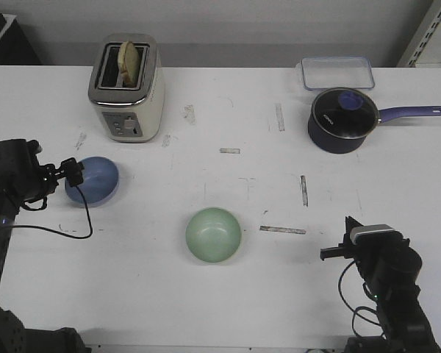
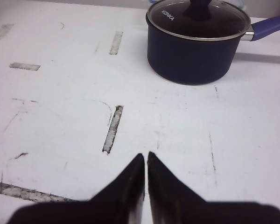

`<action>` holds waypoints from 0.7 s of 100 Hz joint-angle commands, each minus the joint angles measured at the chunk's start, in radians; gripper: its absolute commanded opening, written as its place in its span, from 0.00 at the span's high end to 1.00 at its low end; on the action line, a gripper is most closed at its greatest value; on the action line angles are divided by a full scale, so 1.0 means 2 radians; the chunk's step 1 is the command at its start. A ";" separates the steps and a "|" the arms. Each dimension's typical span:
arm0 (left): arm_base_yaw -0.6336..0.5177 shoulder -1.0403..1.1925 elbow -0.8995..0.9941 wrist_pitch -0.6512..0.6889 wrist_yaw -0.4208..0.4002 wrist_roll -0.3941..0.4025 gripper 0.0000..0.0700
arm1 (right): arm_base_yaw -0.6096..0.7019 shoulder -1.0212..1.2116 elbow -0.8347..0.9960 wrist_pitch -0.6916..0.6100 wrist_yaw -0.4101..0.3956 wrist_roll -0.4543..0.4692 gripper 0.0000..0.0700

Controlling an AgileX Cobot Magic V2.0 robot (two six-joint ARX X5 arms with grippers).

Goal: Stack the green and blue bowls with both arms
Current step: 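Grip the rim of the light blue bowl with the left gripper and lift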

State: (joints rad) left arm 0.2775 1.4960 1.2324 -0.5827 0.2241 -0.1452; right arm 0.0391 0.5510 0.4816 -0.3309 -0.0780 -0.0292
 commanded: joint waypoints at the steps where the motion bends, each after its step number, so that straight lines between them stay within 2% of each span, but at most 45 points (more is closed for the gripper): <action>1: 0.002 0.023 0.009 0.004 0.003 -0.001 0.34 | 0.001 0.003 0.002 0.004 0.000 -0.002 1.00; 28: 0.002 0.081 0.009 0.004 0.000 0.007 0.39 | 0.001 0.003 0.002 0.004 0.000 -0.003 1.00; 34: 0.002 0.088 0.009 0.004 0.000 0.006 0.52 | 0.001 0.003 0.002 0.004 0.000 -0.003 1.00; 45: 0.002 0.089 0.009 0.005 0.000 0.007 0.84 | 0.001 0.003 0.002 0.003 0.000 -0.003 1.00; 52: 0.002 0.089 0.009 0.007 0.001 0.007 0.95 | 0.001 0.003 0.002 0.002 0.000 -0.003 1.00; 57: 0.002 0.089 0.009 0.007 0.001 0.006 1.00 | 0.001 0.003 0.002 0.002 0.000 -0.003 1.00; 70: 0.002 0.087 0.010 0.006 0.001 0.006 1.00 | 0.000 0.003 0.002 0.001 0.001 -0.003 1.00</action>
State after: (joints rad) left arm 0.2775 1.6577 1.2324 -0.5739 0.2234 -0.1413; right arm 0.0387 0.5514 0.4816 -0.3321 -0.0780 -0.0296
